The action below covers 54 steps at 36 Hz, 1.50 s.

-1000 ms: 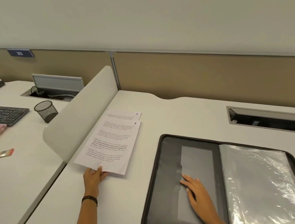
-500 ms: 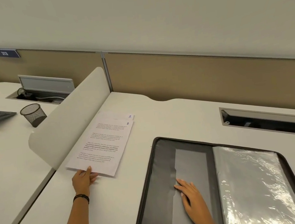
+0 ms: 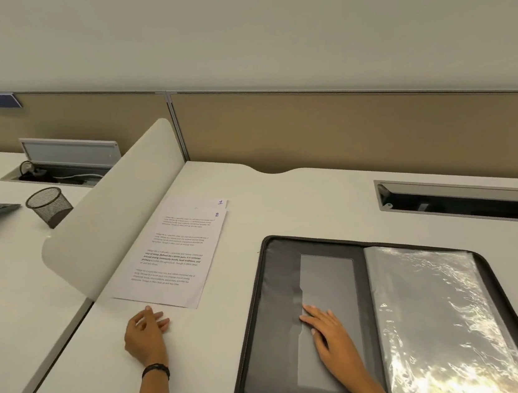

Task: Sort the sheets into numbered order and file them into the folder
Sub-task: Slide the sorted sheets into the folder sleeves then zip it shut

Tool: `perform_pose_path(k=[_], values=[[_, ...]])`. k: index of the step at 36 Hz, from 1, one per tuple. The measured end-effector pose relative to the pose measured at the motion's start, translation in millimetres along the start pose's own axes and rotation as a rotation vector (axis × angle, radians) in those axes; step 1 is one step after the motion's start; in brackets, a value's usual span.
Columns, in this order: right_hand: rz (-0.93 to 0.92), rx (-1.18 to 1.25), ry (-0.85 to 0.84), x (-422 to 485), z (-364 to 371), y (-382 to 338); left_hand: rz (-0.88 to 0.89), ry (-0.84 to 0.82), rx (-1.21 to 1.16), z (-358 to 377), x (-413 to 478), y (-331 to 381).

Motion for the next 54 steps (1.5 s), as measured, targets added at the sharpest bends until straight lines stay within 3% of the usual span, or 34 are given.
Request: perform_pose_path(k=[11,18,27,34,40,46,54], values=[[0.121,0.074,-0.215,-7,-24,6,-0.173,0.012,0.028,16,-29,2],[0.240,0.169,-0.265,-26,-52,19,-0.083,-0.108,-0.033,86,-94,29],[0.332,0.390,-0.121,-49,-120,44,0.268,-0.515,0.005,172,-192,62],[0.356,0.425,-0.017,-64,-166,81,0.322,-0.838,-0.032,222,-269,61],[0.398,0.432,0.062,-76,-192,111,0.377,-1.018,-0.050,248,-328,60],[0.426,0.486,0.098,-87,-212,136,0.450,-1.148,0.022,263,-376,54],[0.444,0.501,0.174,-100,-246,172,0.612,-1.114,0.016,278,-410,63]])
Point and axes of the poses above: each hand's wrist, its own x-axis towards the middle knuckle, its own z-axis out of the palm, y = z × x, the point moved 7 cm from there along x, towards the middle knuckle, and after that the axes turned 15 degrees about z, right-handed, at the moved point
